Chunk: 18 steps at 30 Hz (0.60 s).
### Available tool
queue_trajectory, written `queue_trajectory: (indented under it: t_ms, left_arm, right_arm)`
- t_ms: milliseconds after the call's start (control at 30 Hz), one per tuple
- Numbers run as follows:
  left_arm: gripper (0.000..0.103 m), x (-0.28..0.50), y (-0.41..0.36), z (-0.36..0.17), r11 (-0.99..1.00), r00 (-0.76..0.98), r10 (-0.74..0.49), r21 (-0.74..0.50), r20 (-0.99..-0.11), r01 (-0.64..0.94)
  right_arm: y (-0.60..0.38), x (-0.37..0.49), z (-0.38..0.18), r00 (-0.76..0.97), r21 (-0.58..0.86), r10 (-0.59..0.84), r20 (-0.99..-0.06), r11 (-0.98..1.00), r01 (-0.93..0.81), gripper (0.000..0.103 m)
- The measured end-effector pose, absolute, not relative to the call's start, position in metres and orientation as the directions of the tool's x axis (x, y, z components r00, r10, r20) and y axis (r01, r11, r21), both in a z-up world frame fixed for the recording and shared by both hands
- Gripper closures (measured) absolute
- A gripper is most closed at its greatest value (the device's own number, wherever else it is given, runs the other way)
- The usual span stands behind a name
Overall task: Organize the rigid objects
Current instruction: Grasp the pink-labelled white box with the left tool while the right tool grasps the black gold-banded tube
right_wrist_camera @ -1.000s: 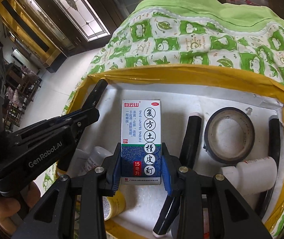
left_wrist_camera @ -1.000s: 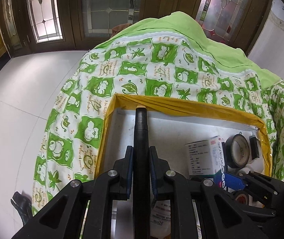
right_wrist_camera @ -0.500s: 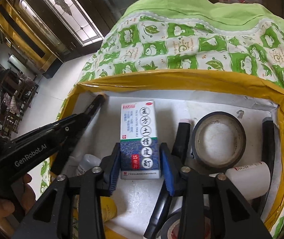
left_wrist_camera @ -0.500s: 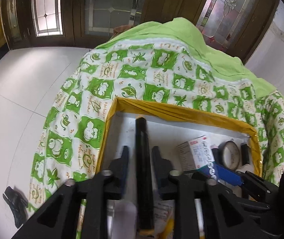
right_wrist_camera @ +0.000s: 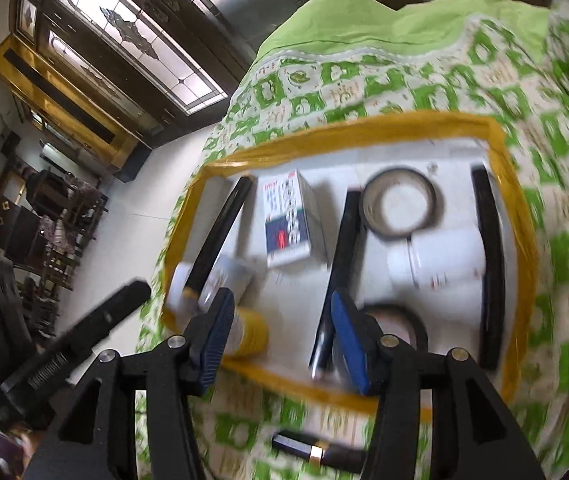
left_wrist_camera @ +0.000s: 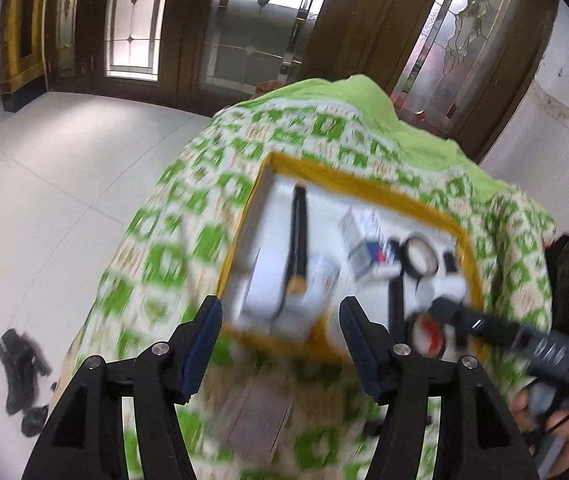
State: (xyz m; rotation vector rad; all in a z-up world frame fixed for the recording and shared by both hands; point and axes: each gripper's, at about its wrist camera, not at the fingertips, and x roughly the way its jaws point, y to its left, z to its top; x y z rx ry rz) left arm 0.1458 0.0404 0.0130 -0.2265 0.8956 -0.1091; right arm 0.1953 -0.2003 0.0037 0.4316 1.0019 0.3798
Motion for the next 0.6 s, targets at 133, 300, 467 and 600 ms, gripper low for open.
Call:
queue_trajectory:
  t_ms: [133,300,467,600]
  left_arm:
    - [0.039,0.115,0.039,-0.005,0.981,0.594,-0.149,-0.192,-0.791,-0.01]
    - [0.039,0.105,0.049,0.002,0.97,0.614,-0.163,-0.239,-0.772,-0.043]
    - [0.039,0.101,0.067,-0.008,0.95,0.594,-0.165,-0.289,-0.788,-0.119]
    - [0.039,0.099,0.079,-0.01,0.928,0.592,-0.188,-0.34,-0.783,-0.155]
  right_arm:
    - [-0.211,0.165,0.0,0.479,0.524,0.501,-0.721,0.846,-0.096,0.053]
    - [-0.223,0.134,-0.01,0.467,0.492,0.471,-0.749,0.866,-0.083,0.053]
    - [-0.238,0.116,-0.016,0.468,0.48,0.45,-0.761,0.875,-0.061,0.053]
    - [-0.247,0.11,-0.018,0.472,0.475,0.437,-0.766,0.879,-0.043,0.053]
